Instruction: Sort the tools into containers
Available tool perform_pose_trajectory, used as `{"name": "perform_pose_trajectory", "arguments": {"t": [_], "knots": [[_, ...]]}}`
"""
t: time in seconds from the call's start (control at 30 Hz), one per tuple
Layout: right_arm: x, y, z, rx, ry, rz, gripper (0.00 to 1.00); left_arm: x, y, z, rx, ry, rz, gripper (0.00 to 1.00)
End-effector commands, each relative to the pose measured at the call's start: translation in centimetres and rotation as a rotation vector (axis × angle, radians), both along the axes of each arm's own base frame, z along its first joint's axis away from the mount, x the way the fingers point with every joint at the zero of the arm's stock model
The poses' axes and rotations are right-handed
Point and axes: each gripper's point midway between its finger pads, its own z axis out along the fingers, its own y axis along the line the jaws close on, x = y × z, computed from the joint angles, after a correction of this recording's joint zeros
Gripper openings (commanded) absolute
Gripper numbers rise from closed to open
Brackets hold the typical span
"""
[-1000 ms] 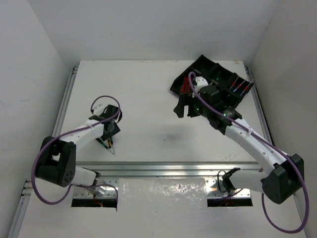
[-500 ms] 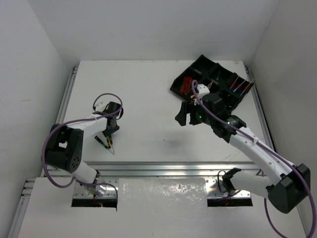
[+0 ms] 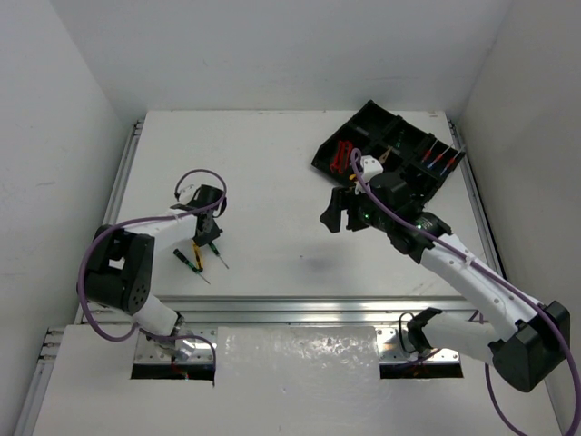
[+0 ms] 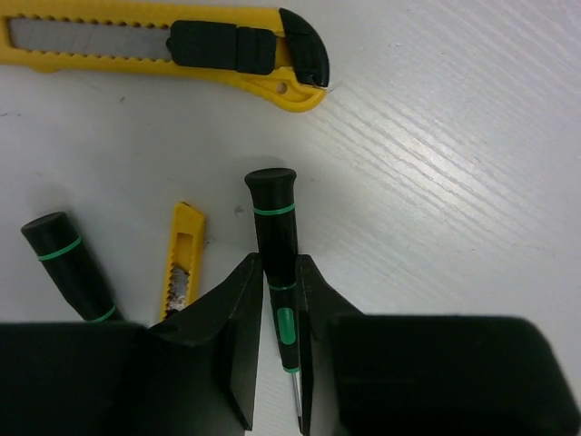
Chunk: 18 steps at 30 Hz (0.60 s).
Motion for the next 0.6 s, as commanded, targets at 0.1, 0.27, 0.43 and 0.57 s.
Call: {"name": "perform_pose_trajectory", "arguments": {"t": [0.1,0.27,0.43,0.57], "knots": [[-1.1,2.1,-0.1,0.084,0.004,0.097,0.83,0.8,-2.5,-2.1,-0.115,0.014,-0.071,0.17],[-1.6,3.0,-0.4,0.122,0.025,0.132,0.83,0.2,-3.2,-3.4,-0.15,0.033,-0.1,0.22],[-2.5,4.8,-0.5,0.154,0.04,0.202,0.83,0.3,-4.0,-3.1,-0.181,0.02,-0.13,0.22],[-4.2,7.8,-0.6,0.24,0.066,0.342,0.82,0.9,-7.9,0.1,-0.246,-0.087,-0.251,0.03]]}}
